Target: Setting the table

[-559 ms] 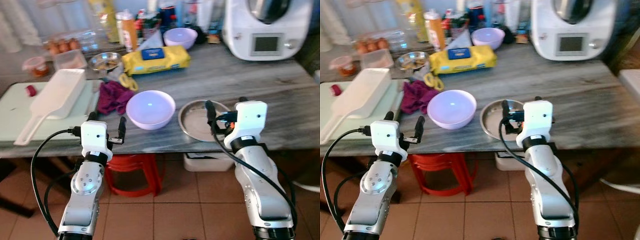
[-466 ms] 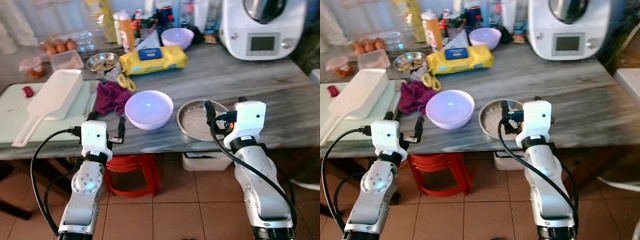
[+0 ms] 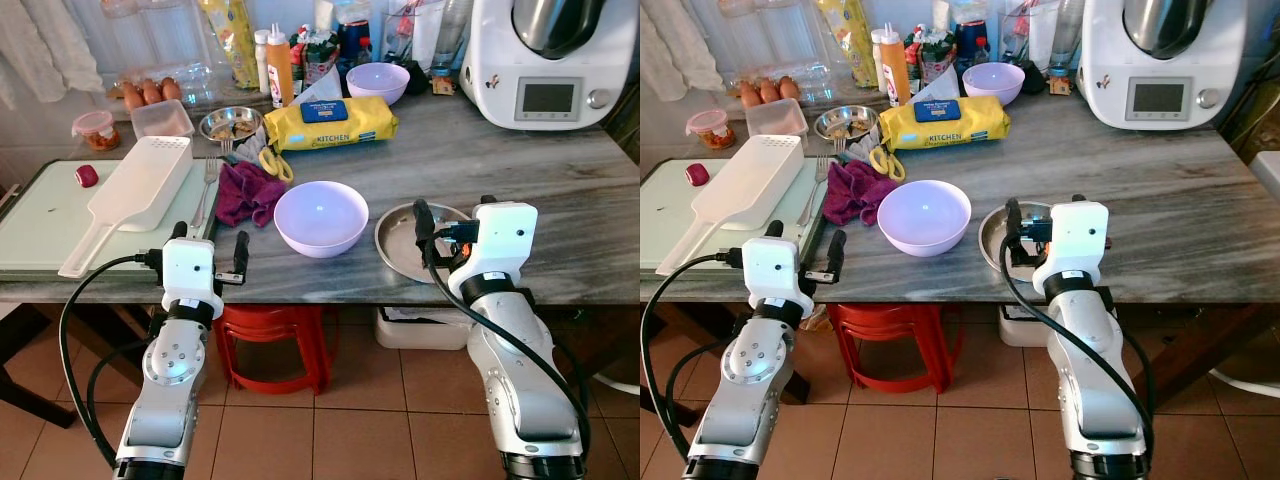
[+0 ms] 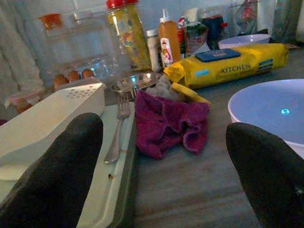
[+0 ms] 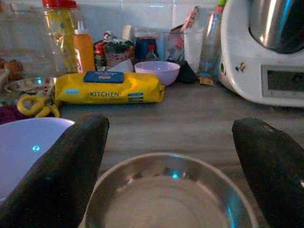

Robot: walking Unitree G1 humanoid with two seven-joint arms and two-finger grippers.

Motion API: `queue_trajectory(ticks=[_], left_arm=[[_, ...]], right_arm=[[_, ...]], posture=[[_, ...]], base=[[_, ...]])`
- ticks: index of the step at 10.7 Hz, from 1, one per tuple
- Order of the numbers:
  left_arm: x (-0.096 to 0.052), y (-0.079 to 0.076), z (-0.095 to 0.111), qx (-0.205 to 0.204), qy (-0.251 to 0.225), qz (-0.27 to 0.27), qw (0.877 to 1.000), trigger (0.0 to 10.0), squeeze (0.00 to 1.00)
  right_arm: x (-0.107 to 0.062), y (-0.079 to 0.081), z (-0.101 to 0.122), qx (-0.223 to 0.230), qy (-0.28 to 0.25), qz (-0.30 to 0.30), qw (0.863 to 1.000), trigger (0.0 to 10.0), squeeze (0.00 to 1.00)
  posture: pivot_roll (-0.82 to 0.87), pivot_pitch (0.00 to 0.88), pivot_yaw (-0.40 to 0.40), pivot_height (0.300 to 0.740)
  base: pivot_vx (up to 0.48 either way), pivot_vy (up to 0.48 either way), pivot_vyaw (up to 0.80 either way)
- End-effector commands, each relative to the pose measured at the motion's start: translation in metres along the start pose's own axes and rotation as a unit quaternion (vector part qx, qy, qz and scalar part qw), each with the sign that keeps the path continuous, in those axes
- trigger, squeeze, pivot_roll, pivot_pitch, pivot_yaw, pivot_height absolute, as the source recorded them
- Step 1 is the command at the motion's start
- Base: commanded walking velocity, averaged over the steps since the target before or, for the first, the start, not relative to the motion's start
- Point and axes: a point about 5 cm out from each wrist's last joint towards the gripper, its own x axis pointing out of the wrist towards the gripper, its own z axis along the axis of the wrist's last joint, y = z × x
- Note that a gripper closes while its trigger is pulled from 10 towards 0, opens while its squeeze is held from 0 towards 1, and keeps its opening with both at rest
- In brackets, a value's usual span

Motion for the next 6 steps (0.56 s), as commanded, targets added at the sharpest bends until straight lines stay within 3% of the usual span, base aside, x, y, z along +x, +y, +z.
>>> queue_trajectory(ticks=[1, 3, 6], left_arm=[[-0.0001, -0.0002, -0.0016, 0.005, 0.008, 0.002, 1.000, 10.0, 0.00], [0.0008, 0.0001, -0.0010, 0.009, 0.009, 0.001, 1.000, 10.0, 0.00], [-0.0015, 0.0004, -0.0023, 0.011, 0.014, -0.001, 1.000, 10.0, 0.00]], right_arm=[[0.0015, -0.0021, 0.0047, 0.011, -0.005, -0.008, 1.000, 10.0, 0.00], [0.0042, -0.0020, 0.0052, 0.023, -0.003, -0.010, 1.000, 10.0, 0.00], [0.0044, -0.0008, 0.0025, 0.026, 0.009, -0.011, 1.000, 10.0, 0.00]], posture=[[-0.16, 0.061, 0.076, 0.740], [-0.15, 0.063, 0.075, 0.740], [-0.15, 0.069, 0.080, 0.740]], base=[[0.000, 0.000, 0.00], [0.000, 0.000, 0.00], [-0.261, 0.000, 0.00]])
